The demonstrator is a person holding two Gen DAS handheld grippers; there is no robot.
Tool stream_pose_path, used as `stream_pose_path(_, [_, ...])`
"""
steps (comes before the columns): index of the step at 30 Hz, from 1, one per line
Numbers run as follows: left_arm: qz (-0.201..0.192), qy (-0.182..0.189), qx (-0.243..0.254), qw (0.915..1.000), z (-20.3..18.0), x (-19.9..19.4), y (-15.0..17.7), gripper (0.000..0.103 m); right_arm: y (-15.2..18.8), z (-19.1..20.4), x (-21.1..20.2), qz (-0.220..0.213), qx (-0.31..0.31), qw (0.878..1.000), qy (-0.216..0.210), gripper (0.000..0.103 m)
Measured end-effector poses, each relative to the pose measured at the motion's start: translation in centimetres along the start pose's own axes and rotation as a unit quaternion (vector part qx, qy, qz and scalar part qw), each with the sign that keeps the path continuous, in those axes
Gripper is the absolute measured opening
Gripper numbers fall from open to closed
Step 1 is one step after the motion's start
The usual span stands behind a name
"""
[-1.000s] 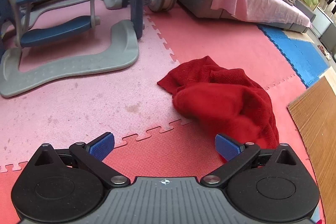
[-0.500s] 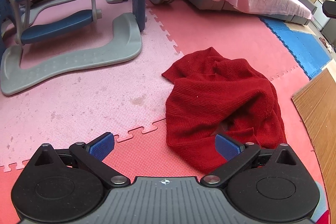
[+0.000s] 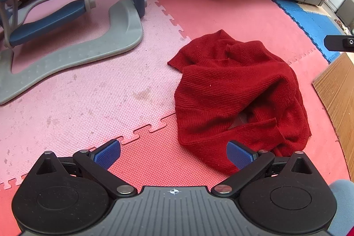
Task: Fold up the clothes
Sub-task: 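Lower the sweater back onto the mat and open the right gripper, then grasp the sweater hem with the left gripper while the right gripper approaches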
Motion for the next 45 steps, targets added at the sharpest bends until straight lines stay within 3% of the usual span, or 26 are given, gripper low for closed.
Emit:
stream_pose_path(12, [0.035,-0.002,0.027,0.9990,-1.2,3.5,0.6,0.103,4.5,-2.3,4.1,0.043,0.021,0.998,0.048,0.002])
stream_pose_path(24, [0.065,0.000,0.084,0.9944,-3.3,6.4,2.0,0.103,9.4,-3.6,3.2,0.051,0.064,0.992,0.095,0.005])
stream_pose_path(32, [0.056,0.009,0.137,0.9889,-4.3,7.6,2.0,0.103,12.6,-4.5,2.6,0.055,0.093,0.986,0.127,0.030])
stream_pose_path(37, [0.044,0.043,0.115,0.9914,-3.1,8.2,0.8,0.103,14.7,-5.1,2.2,0.058,0.111,0.981,0.146,0.042])
stream_pose_path(42, [0.038,0.068,0.095,0.9924,-2.4,9.8,-1.9,0.103,13.0,-4.0,3.7,0.054,0.118,0.980,0.152,0.046])
stream_pose_path(45, [0.040,0.071,0.130,0.9882,-3.7,11.8,-4.5,0.102,13.2,-3.3,4.0,0.057,0.109,0.981,0.149,0.047])
Point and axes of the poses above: each gripper's, at about its wrist camera, not at the fingertips, and x roughly the way its jaws point, z to its left, y to its underside, the point moved 3 cm from there along x, roughly the way its jaws point, and after that the axes turned 7 degrees about -x, right-handed, at the moved point
